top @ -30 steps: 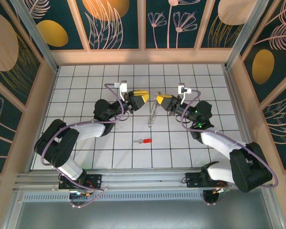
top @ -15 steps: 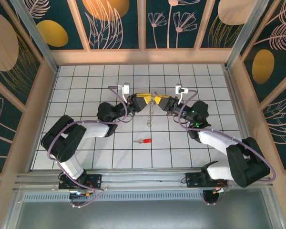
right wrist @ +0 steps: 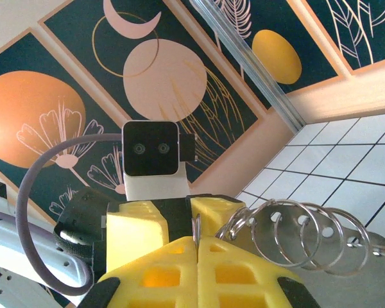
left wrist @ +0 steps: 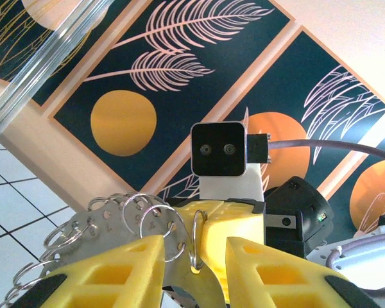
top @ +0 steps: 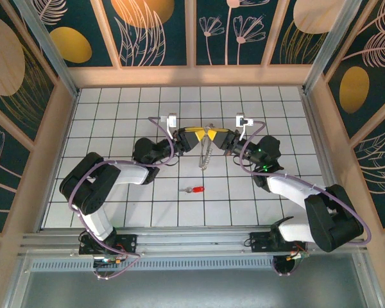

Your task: Put the keys on the keyring

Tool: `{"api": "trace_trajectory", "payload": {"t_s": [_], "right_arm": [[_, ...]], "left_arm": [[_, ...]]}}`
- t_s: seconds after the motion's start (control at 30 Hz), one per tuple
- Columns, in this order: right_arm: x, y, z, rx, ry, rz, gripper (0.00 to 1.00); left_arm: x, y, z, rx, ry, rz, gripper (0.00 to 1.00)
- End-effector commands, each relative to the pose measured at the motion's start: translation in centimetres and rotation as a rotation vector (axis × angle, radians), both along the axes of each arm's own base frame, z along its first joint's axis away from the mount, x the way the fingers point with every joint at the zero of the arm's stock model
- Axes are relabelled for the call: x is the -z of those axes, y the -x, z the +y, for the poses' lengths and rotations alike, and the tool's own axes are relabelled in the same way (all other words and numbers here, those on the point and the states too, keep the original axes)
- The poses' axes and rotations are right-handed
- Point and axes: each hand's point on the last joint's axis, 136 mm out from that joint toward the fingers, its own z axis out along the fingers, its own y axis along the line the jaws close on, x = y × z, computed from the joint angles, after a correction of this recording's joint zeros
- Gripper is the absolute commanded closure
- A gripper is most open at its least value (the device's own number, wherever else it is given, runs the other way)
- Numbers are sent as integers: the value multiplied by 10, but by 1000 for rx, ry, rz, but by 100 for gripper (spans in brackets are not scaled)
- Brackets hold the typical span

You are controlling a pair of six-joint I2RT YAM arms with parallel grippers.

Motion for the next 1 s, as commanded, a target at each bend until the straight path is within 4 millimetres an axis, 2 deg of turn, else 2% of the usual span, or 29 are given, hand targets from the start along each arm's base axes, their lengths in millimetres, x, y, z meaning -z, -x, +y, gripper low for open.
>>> {"api": "trace_trajectory", "payload": {"t_s": [0.0, 0.5, 0.8, 0.97], "right_arm": [[-27, 2, 1, -4, -51, -83, 100], [-25, 0, 2, 1, -40, -80, 100], [-24, -1, 3, 2, -37, -79, 100], [-24, 0, 4, -6, -33, -80, 100]], "left_arm": [[-17, 2, -4, 7, 40, -48, 69], [-15, 4, -9, 16, 29, -52, 79], [-10, 5, -11, 19, 7, -52, 91], [-10, 4, -14, 23, -6, -58, 92]]}}
